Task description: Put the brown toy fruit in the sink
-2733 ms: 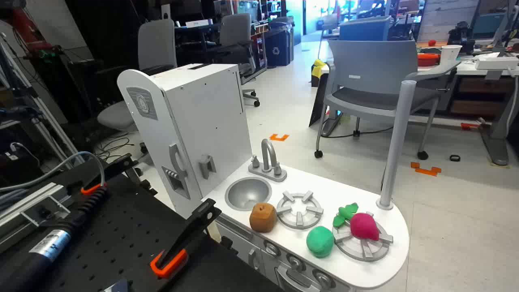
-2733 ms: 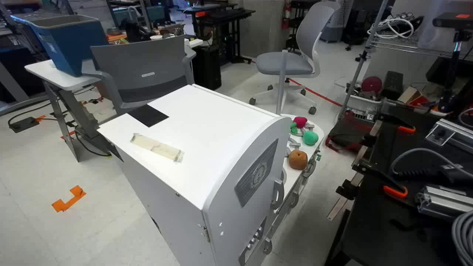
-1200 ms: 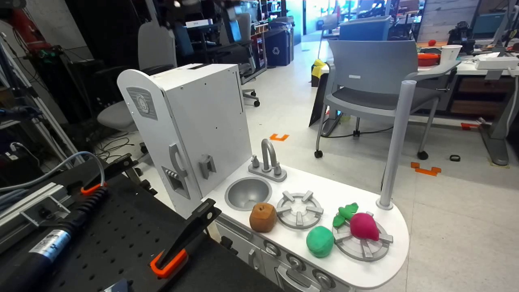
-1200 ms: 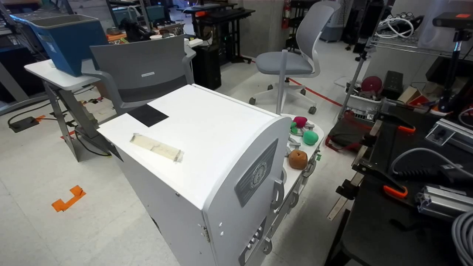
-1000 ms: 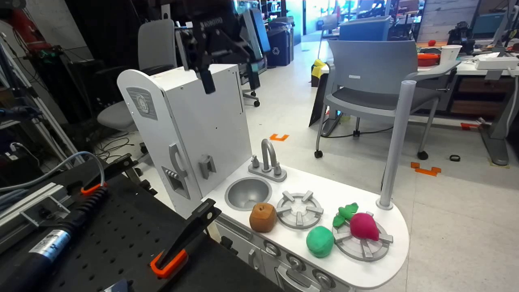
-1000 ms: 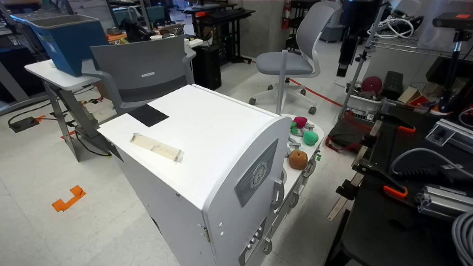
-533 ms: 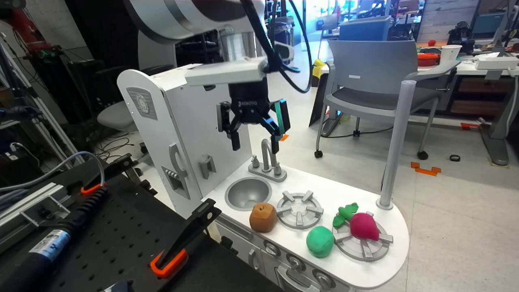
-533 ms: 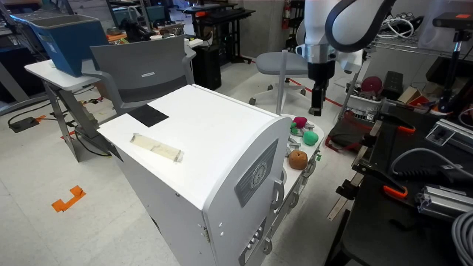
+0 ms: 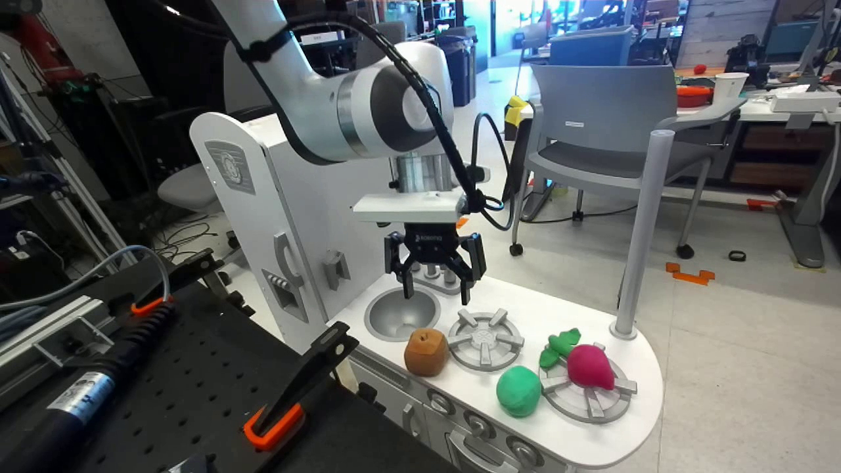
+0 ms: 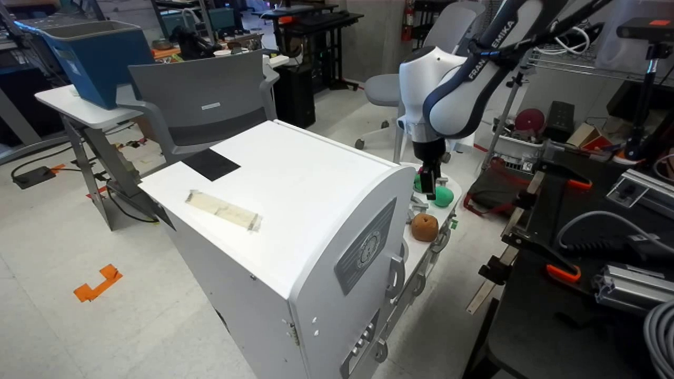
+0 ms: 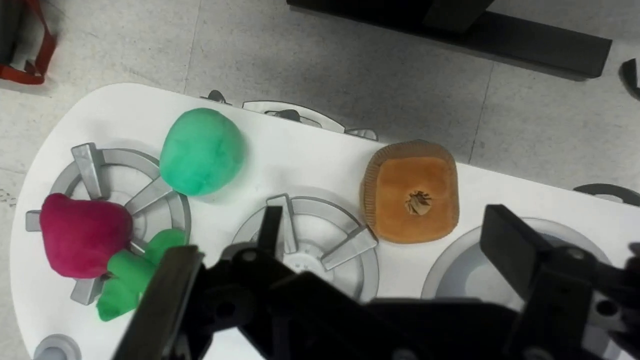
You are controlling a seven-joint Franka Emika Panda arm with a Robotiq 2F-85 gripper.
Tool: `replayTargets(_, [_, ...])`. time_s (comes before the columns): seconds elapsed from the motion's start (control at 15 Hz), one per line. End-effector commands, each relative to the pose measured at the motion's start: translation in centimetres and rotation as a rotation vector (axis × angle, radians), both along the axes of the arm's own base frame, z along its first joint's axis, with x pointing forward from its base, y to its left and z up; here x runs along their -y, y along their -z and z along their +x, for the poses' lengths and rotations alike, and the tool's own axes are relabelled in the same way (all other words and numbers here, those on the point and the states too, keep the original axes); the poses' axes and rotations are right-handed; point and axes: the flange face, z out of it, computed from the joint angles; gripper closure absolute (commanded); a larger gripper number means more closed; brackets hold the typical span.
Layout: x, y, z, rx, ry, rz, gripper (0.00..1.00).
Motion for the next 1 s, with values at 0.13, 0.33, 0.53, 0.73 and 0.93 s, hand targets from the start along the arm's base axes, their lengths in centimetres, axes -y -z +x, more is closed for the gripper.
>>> replayTargets(0.13, [-1.2, 4.8, 1.7, -0.039, -0.064, -0.029, 0.00])
replayTargets(0.33, [-1.8, 7.0, 1.4, -0.063, -0.085, -0.011, 0.00])
replayTargets(0.53, [-2.6, 9.0, 1.0, -0.088, -0.101, 0.007, 0.00])
replayTargets(0.73, [-3.2, 10.7, 0.6, -0.108, -0.120, 0.007, 0.00])
replayTargets(0.93, [-3.8, 11.7, 0.8, -0.129, -0.116, 0.005, 0.25])
